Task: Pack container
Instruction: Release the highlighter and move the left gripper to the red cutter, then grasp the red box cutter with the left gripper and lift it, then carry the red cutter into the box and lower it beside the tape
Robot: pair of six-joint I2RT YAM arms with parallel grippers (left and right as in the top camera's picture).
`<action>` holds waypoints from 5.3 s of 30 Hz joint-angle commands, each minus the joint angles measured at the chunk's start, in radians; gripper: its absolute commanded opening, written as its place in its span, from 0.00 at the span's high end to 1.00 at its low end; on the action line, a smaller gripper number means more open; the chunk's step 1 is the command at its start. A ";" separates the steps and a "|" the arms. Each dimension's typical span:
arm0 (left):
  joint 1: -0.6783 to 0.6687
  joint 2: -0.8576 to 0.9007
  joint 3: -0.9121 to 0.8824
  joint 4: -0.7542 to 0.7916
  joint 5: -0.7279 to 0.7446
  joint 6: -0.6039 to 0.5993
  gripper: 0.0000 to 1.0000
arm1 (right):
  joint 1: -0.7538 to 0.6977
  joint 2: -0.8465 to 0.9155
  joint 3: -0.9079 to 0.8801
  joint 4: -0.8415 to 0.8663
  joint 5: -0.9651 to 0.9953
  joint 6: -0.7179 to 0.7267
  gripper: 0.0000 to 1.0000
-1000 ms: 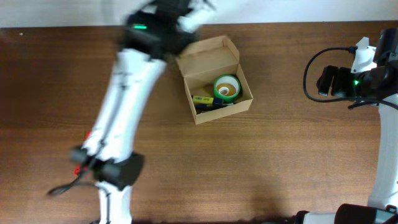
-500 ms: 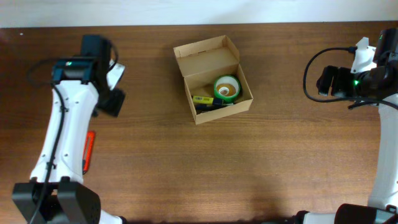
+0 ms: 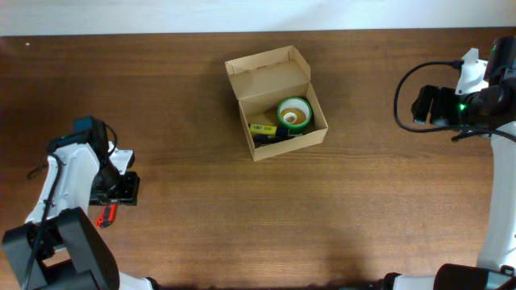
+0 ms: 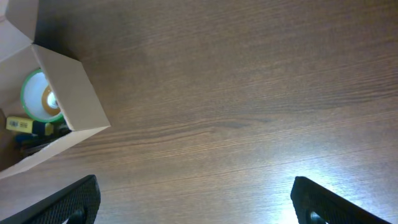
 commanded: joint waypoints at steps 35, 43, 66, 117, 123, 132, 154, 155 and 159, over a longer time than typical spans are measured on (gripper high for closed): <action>0.128 0.186 -0.030 0.275 0.048 0.182 0.50 | -0.006 0.003 0.000 -0.010 0.022 0.005 0.02; 0.128 0.223 -0.030 0.285 0.047 0.182 0.57 | -0.006 0.003 0.000 -0.013 0.022 0.005 0.02; 0.127 0.233 -0.020 0.306 0.050 0.184 0.98 | -0.006 0.003 0.000 -0.013 0.022 0.005 0.02; -0.916 0.522 1.104 -0.173 0.074 0.527 0.99 | -0.005 0.003 0.000 -0.019 0.018 0.009 0.02; -0.925 0.529 1.104 -0.045 0.080 0.534 0.99 | -0.005 0.003 0.000 -0.022 0.014 0.009 0.02; -0.924 0.578 1.104 0.011 0.120 0.509 0.99 | -0.005 0.003 0.000 -0.023 0.014 0.009 0.02; -0.915 0.692 1.104 -0.012 0.139 0.352 0.99 | -0.005 0.003 0.000 -0.019 0.015 0.008 0.03; -0.915 0.694 1.104 -0.012 0.139 0.348 0.99 | -0.005 0.003 0.000 -0.019 0.014 0.009 0.02; -0.915 0.706 1.104 -0.030 0.143 0.344 0.99 | -0.005 0.003 0.000 -0.019 0.014 0.008 0.02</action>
